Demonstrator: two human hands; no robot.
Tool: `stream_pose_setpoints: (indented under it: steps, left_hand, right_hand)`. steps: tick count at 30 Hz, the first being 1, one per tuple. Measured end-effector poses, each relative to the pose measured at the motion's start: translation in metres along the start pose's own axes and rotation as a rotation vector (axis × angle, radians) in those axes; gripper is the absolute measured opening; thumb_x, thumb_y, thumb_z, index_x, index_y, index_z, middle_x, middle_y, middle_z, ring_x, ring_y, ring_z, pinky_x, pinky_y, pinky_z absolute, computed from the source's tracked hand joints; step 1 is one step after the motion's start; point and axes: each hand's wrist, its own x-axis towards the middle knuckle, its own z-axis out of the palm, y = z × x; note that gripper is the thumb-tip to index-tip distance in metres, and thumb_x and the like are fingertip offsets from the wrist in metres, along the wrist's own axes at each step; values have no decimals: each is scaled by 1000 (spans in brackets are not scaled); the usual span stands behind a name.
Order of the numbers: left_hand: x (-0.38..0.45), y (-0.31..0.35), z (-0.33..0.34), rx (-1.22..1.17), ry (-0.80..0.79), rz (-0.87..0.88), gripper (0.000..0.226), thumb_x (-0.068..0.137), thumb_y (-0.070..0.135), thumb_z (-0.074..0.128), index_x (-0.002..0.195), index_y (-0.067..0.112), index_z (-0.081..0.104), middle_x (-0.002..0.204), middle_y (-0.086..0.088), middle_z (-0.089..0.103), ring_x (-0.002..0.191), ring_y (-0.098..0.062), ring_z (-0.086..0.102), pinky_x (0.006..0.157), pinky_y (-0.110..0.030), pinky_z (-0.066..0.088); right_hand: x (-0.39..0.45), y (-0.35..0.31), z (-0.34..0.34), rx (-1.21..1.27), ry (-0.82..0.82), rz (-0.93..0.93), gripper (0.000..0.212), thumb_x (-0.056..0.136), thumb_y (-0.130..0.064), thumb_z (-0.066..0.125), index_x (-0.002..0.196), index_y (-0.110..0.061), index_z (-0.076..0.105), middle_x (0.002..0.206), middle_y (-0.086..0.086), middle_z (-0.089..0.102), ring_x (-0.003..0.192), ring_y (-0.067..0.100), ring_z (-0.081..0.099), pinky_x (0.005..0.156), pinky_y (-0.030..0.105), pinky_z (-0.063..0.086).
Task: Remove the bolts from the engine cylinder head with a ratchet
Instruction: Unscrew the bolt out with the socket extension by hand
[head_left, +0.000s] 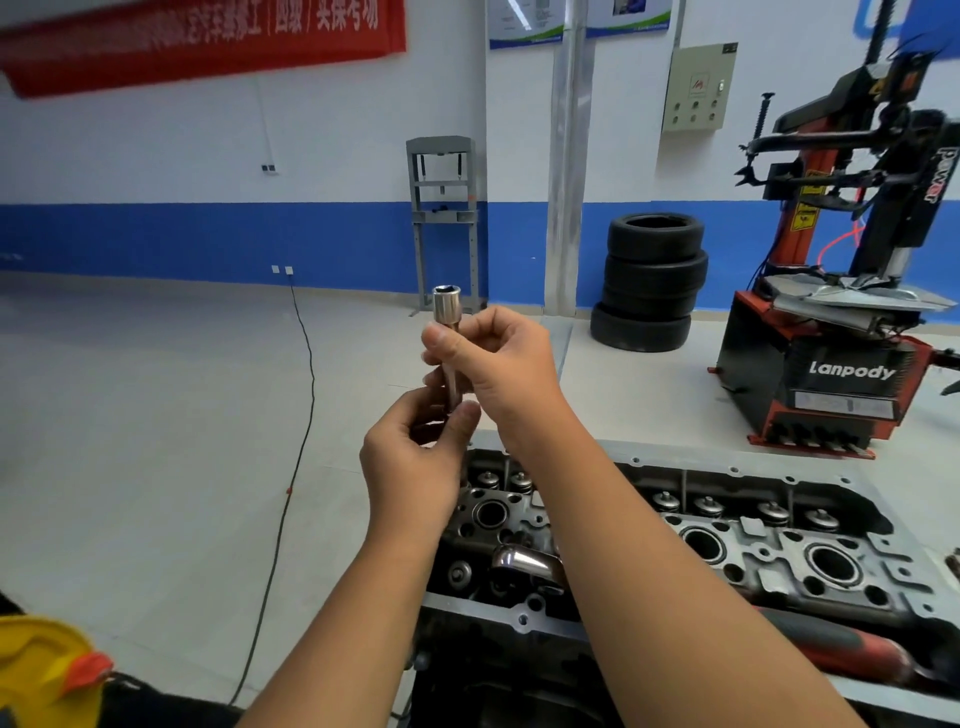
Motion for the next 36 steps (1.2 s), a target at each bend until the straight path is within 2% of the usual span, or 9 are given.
stream_pose_setpoints:
  steps: [4,9,13,17,20,24,28,31,36]
  left_hand:
    - [-1,2,4,-46,-94,-54,30,110,27,50,96,41,73,90,-8,72,77,-19,65,74,-37,52]
    - [1,2,0,-11,14,-49,22,100,20,69,96,42,70,88,16,75,79,-4,72,68,-21,58]
    - [0,2,0,16,48,-48,23,90,25,81,93,44,69,90,22,75,84,-1,72,77,-28,60]
    - [0,2,3,-57,-62,-108,26,106,28,59,99,50,71,93,12,78,90,-7,72,83,-32,58]
    - [1,0,4,-73,-78,-99,34,110,22,48,97,42,73,88,3,75,79,-8,65,75,-34,53]
    - [3,-3,0,-21,8,-58,22,100,23,69,90,42,71,83,15,75,71,-4,69,63,-25,53]
    - [3,-3,-2,-71,2,-107,20,84,27,87,90,40,73,87,12,78,81,-7,75,77,-31,59]
    - [3,-2,-1,-79,-59,-101,7,91,31,81,93,36,75,89,12,79,85,-6,75,82,-34,60]
    - [-2,3,3,-174,-161,-123,25,97,37,52,91,21,69,82,-24,63,72,-26,56,69,-45,48]
  right_hand:
    - [2,-1,0,-44,-37,14,14,98,-19,71,92,-9,64,84,12,77,72,24,74,65,28,59]
    - [0,3,2,-118,-71,-9,17,104,-25,61,100,-12,71,88,6,79,78,21,73,72,28,59]
    - [-3,2,1,-129,-28,-36,14,91,-19,80,97,-11,71,86,6,79,76,22,76,71,31,61]
    - [-3,1,3,-119,3,-45,15,91,-13,79,93,-8,65,85,11,79,76,24,77,73,37,64]
    - [-2,1,5,-115,-44,-20,8,100,-14,67,97,-8,64,90,16,78,74,25,75,71,32,63]
    - [-3,1,5,-130,-99,-11,13,105,-19,60,101,-9,67,94,12,79,84,24,75,77,31,62]
    - [-4,1,4,-59,-37,-37,22,91,-12,78,105,-1,65,84,6,78,81,21,77,74,32,63]
    - [-3,3,4,-56,-13,-60,29,89,-9,80,100,3,56,79,4,76,80,22,78,70,35,64]
    - [-5,3,6,-54,-10,-92,18,91,-6,77,93,-2,60,81,9,77,78,22,76,70,30,61]
